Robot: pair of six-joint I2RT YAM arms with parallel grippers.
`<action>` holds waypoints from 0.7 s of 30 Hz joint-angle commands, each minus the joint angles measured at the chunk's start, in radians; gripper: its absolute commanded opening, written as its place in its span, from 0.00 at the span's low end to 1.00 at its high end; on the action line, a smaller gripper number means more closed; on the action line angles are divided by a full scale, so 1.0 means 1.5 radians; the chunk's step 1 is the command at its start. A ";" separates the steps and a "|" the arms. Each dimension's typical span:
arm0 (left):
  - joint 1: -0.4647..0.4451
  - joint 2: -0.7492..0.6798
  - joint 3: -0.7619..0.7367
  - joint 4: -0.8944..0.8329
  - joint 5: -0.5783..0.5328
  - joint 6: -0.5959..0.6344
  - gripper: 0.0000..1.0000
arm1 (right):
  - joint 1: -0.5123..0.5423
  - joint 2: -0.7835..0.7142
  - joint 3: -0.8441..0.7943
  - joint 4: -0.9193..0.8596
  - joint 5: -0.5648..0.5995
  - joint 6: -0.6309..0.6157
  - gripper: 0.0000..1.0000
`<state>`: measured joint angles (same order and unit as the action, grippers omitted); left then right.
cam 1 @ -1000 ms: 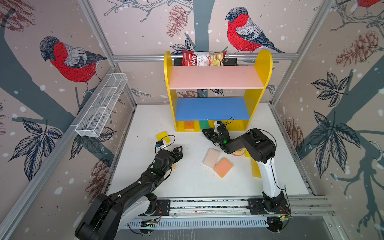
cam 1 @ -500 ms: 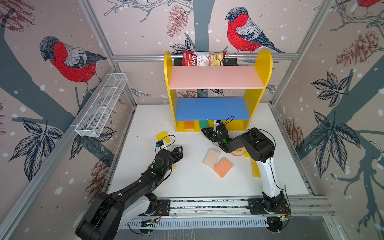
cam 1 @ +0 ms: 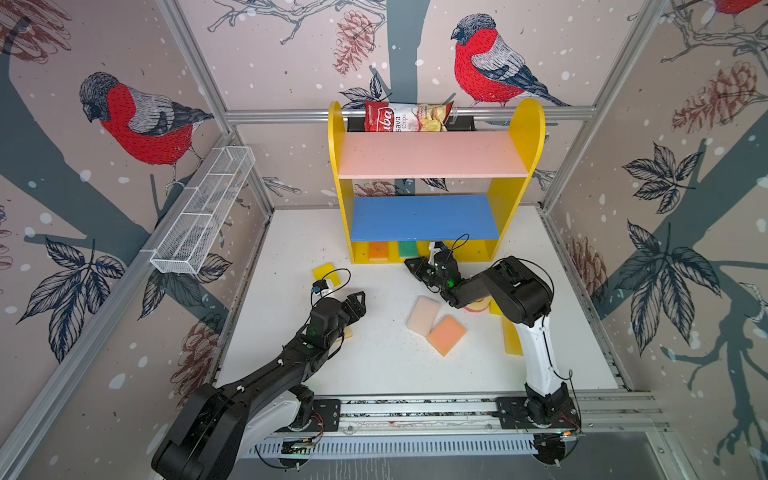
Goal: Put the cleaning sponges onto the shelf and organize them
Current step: 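Nudge the green sponge flush beside the orange sponge, then withdraw right gripper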
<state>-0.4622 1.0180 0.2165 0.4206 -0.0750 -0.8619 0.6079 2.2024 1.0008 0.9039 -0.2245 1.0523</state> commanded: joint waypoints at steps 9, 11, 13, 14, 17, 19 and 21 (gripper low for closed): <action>0.005 -0.012 0.026 0.004 0.008 0.034 0.77 | -0.009 -0.156 -0.076 -0.222 0.062 -0.139 0.20; 0.007 -0.013 0.036 -0.004 0.010 0.043 0.77 | -0.012 -0.209 -0.087 -0.268 0.102 -0.178 0.20; 0.009 -0.014 0.043 -0.008 0.011 0.052 0.77 | -0.014 -0.271 -0.110 -0.305 0.144 -0.208 0.20; 0.009 -0.014 0.047 -0.008 0.012 0.056 0.77 | -0.015 -0.299 -0.122 -0.315 0.160 -0.219 0.20; 0.013 -0.013 0.052 -0.005 0.017 0.064 0.78 | -0.017 -0.393 -0.167 -0.354 0.217 -0.247 0.20; 0.015 -0.008 0.054 0.002 0.021 0.067 0.78 | -0.020 -0.434 -0.184 -0.380 0.239 -0.255 0.21; 0.018 -0.001 0.055 0.009 0.030 0.067 0.78 | -0.024 -0.471 -0.204 -0.407 0.253 -0.259 0.21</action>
<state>-0.4400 1.0088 0.2890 0.4038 -0.0540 -0.7849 0.5777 1.5421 0.7200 0.3893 0.0643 0.7155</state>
